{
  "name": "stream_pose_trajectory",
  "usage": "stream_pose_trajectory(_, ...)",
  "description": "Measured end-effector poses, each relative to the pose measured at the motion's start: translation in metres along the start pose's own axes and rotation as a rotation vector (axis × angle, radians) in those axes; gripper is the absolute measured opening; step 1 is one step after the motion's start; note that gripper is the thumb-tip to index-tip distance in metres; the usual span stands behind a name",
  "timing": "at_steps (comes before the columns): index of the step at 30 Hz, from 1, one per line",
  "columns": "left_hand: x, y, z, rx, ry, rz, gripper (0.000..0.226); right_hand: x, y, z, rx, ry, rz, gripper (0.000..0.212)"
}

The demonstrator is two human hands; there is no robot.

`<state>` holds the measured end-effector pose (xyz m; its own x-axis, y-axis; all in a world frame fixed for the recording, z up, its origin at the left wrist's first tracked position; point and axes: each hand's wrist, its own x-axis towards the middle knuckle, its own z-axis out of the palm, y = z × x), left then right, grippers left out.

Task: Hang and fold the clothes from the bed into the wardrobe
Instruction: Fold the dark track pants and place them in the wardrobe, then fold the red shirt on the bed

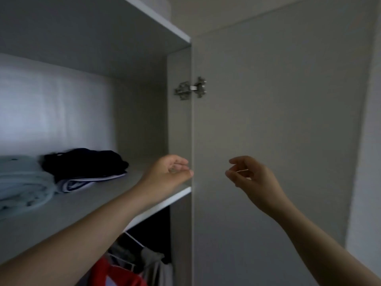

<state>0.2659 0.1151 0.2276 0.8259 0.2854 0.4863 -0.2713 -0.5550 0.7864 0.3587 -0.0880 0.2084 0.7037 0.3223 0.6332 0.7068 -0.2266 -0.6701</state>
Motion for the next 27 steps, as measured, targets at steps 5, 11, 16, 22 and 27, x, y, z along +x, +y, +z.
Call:
stream_pose_trajectory(5, -0.044, 0.044, 0.095, -0.098, -0.141, 0.11, 0.021, -0.077, 0.01, -0.111, -0.105, 0.099, 0.009, 0.022)
stream_pose_trajectory(11, -0.104, 0.115, 0.235, -0.277, -0.369, 0.18, 0.028, -0.177, 0.024, -0.251, -0.233, 0.244, 0.104, 0.021)
stream_pose_trajectory(16, -0.151, 0.172, 0.346, -0.378, -0.534, 0.259, 0.025, -0.26, 0.028, -0.357, -0.399, 0.377, 0.203, 0.02)
stream_pose_trajectory(22, -0.206, 0.242, 0.46, -0.445, -0.801, 0.377, 0.027, -0.361, 0.021, -0.452, -0.679, 0.529, 0.361, 0.021)
stream_pose_trajectory(27, -0.258, 0.298, 0.545, -0.555, -1.012, 0.499, 0.026, -0.446, 0.005, -0.513, -0.849, 0.691, 0.537, 0.021)
